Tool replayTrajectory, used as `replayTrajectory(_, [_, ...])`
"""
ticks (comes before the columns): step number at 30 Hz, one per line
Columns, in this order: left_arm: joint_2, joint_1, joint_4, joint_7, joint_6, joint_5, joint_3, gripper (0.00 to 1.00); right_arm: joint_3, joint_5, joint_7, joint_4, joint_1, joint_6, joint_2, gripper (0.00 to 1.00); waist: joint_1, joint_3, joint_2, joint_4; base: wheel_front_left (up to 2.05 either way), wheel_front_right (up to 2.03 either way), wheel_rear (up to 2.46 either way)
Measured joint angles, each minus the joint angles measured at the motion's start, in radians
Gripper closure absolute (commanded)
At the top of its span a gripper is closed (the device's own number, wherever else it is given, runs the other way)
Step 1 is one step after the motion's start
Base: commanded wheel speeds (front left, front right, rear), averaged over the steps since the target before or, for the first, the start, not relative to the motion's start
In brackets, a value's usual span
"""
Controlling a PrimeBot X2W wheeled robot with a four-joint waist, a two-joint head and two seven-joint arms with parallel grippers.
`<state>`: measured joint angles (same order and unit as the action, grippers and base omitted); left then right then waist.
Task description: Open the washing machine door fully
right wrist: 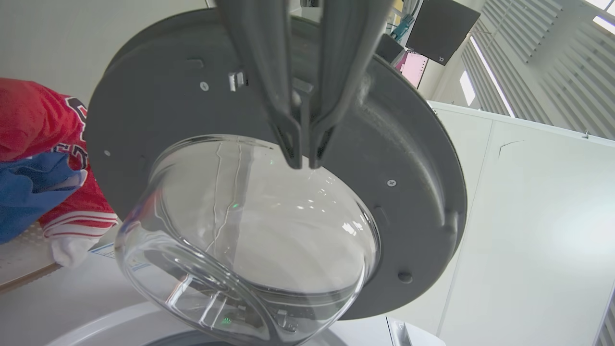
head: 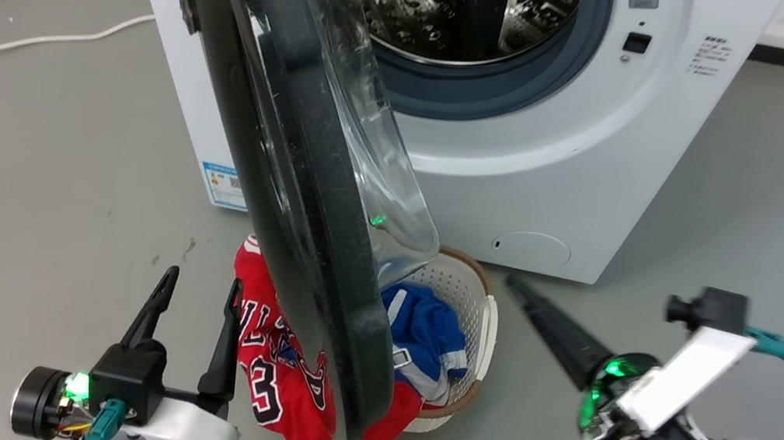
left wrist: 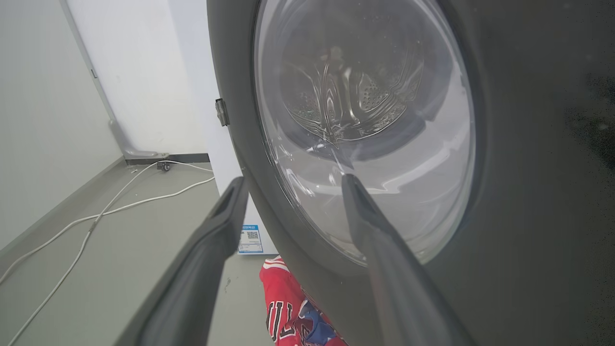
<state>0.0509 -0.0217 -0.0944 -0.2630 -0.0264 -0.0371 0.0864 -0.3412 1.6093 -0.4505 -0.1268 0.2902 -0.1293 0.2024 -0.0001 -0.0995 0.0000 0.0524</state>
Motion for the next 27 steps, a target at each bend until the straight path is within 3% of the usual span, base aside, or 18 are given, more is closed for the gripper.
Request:
replayTrajectory(2, [0.000,0.008,0.001,0.000,0.000,0.000,-0.002,0.00,0.036,-0.011,0.054,-0.001,-0.014,0.000,-0.002,0.48,0.0000,0.012,0.0000,-0.004,0.00,0.00,0.00])
replayTrajectory(3, [0.000,0.011,0.001,0.000,0.000,0.000,-0.001,0.00,0.056,-0.027,0.091,0.003,-0.023,0.000,-0.002,0.00,0.0000,0.017,0.0000,-0.006,0.00,0.00,0.00])
replayTrajectory(9, [0.000,0.038,0.004,0.000,0.000,-0.001,-0.007,0.00,0.162,-0.124,0.319,0.033,-0.077,0.000,-0.004,0.00,0.0000,0.047,0.0000,-0.016,0.00,0.00,0.00])
replayTrajectory(16, [0.000,0.060,0.008,0.000,0.000,-0.005,-0.018,0.00,0.152,-0.497,0.683,0.122,-0.133,0.000,0.074,0.00,0.0000,0.075,0.0000,-0.030,0.00,0.00,0.00])
replayTrajectory(20, [0.000,0.073,0.012,0.000,0.000,-0.007,-0.022,0.00,0.217,-0.737,0.711,0.135,-0.167,0.000,0.061,0.00,0.0001,0.087,0.0000,-0.040,0.00,0.00,0.00])
replayTrajectory(22, [0.000,0.078,0.015,0.000,0.000,-0.007,-0.023,0.00,0.302,-0.924,0.713,0.169,-0.175,0.000,0.016,0.00,0.0001,0.091,0.0000,-0.043,0.00,0.00,0.00])
replayTrajectory(25, [0.000,0.079,0.020,0.000,0.000,-0.007,-0.023,0.00,0.328,-1.229,0.714,0.249,-0.209,-0.002,-0.021,0.00,0.0001,0.095,0.0000,-0.045,0.00,0.00,0.00])
replayTrajectory(27, [0.000,0.082,0.021,0.000,0.000,-0.007,-0.024,0.00,0.346,-1.340,0.714,0.268,-0.242,-0.002,-0.074,0.00,0.0001,0.099,0.0000,-0.046,0.00,0.00,0.00])
